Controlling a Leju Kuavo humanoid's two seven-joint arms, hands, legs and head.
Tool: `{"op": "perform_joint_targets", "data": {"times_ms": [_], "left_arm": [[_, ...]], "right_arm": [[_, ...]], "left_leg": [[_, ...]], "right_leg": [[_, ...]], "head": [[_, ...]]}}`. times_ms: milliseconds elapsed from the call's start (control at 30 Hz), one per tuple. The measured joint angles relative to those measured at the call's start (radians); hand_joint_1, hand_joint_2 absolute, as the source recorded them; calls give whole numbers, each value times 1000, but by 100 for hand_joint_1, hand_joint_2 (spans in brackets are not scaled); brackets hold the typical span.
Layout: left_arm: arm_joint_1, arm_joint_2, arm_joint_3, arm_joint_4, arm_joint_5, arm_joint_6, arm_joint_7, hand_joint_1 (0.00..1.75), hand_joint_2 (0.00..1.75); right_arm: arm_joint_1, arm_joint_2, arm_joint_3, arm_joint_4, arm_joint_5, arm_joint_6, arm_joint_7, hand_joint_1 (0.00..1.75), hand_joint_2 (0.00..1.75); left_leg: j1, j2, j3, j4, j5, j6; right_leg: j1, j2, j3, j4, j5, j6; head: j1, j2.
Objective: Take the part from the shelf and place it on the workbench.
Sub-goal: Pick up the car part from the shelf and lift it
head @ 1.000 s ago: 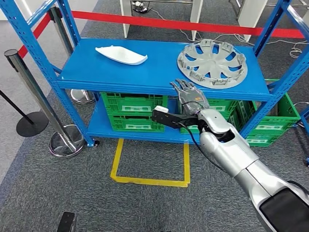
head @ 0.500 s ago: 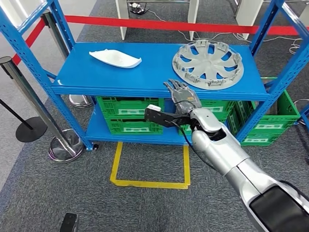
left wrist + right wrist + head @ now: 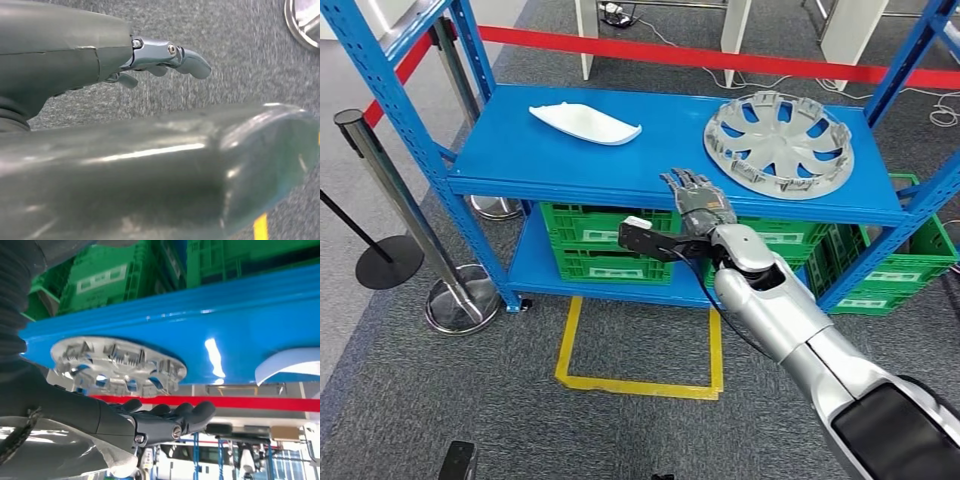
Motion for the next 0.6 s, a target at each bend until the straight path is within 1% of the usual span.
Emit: {"op": "perform_joint_targets", "data": {"times_ms": [33, 67, 100, 133, 200, 233, 267, 300, 333, 367, 400, 433, 467, 500, 533, 567, 600], "left_arm": [[0, -1, 0, 0, -1, 0, 0, 0, 0], [0, -1, 1, 0, -3, -1, 1, 0, 0], [0, -2, 2, 0, -5, -1, 2, 0, 0], [0, -2, 2, 0, -7, -1, 2, 0, 0], [0, -2, 4, -1, -10, -2, 3, 0, 0], [0, -2, 4, -1, -11, -2, 3, 0, 0], [0, -1, 4, -1, -11, -2, 3, 0, 0], [0, -1, 5, -2, -13, -2, 3, 0, 0], [1, 0, 5, -2, -15, -2, 3, 0, 0], [2, 0, 6, -2, -17, -2, 3, 0, 0], [4, 1, 7, -2, -19, -2, 3, 0, 0], [6, 1, 8, -2, -21, -2, 3, 0, 0], [7, 1, 9, -2, -22, -2, 3, 0, 0], [8, 2, 11, -2, -22, -2, 3, 0, 0], [8, 2, 12, -2, -22, -2, 3, 0, 0], [7, 2, 13, -2, -23, -2, 4, 0, 0], [6, 2, 14, -2, -23, -2, 4, 0, 0]], "right_arm": [[-5, 0, -1, 8, 4, -1, 2, 0, 175], [-11, 0, -1, 15, 7, -2, 3, 0, 175], [-15, 1, -2, 23, 10, -4, 4, 0, 175], [-18, 2, -3, 30, 13, -4, 4, 0, 175], [-19, 4, -7, 37, 15, -5, 5, 0, 175], [-20, 5, -9, 41, 17, -5, 5, 0, 175], [-21, 5, -10, 44, 18, -5, 5, 0, 175], [-22, 6, -10, 47, 19, -4, 4, 0, 175], [-21, 7, -11, 52, 21, -3, 5, 0, 175], [-19, 8, -11, 57, 23, -2, 5, 0, 175], [-16, 8, -12, 62, 25, 0, 7, 0, 175], [-14, 8, -14, 66, 27, 1, 8, 0, 175], [-13, 9, -15, 70, 29, 2, 9, 0, 175], [-13, 10, -18, 73, 30, 2, 10, 0, 175], [-14, 11, -20, 75, 31, 2, 10, 0, 175], [-16, 12, -22, 78, 32, 2, 10, 0, 175], [-18, 13, -23, 80, 32, 3, 11, 0, 175]], "left_leg": [[-3, -1, 6, 0, -5, -2], [-5, -2, 8, 1, -10, -6], [-5, -1, 8, 1, -12, -10], [-5, -1, 7, 0, -13, -15], [-4, 1, 10, 0, -19, -25], [-4, 2, 7, 13, -27, -31], [-2, 3, -6, 47, -44, -38], [2, 4, -33, 102, -66, -44], [6, 5, -70, 170, -91, -50], [10, 5, -108, 233, -108, -55], [13, 6, -135, 270, -109, -59], [16, 6, -145, 270, -89, -62], [18, 7, -135, 230, -49, -64], [20, 9, -112, 162, 0, -64], [19, 10, -85, 97, 34, -63], [18, 11, -61, 42, 52, -58], [16, 12, -48, 12, 54, -52]], "right_leg": [[4, 0, 27, -62, 34, -10], [8, -1, 51, -113, 50, -17], [11, -1, 66, -140, 52, -21], [13, -1, 74, -148, 44, -22], [9, 1, 84, -163, 40, -23], [5, 1, 92, -169, 38, -26], [1, 0, 102, -174, 36, -29], [-1, -2, 110, -176, 33, -31], [-1, -2, 116, -177, 27, -33], [-2, -2, 122, -176, 22, -33], [-2, -2, 128, -176, 17, -33], [-2, -1, 135, -176, 12, -31], [-3, -1, 144, -175, 5, -29], [-4, -1, 153, -175, -2, -26], [-3, 0, 161, -175, -9, -21], [-2, 0, 165, -174, -15, -16], [-1, 0, 166, -175, -18, -10]], "head": [[-2, 0], [-4, 0], [-6, 0], [-7, 0], [-6, 0], [-7, 0], [-9, 0], [-10, 0], [-11, 0], [-11, 0], [-11, 0], [-11, 0], [-11, 0], [-11, 0], [-12, 0], [-13, 0], [-13, 0]]}}
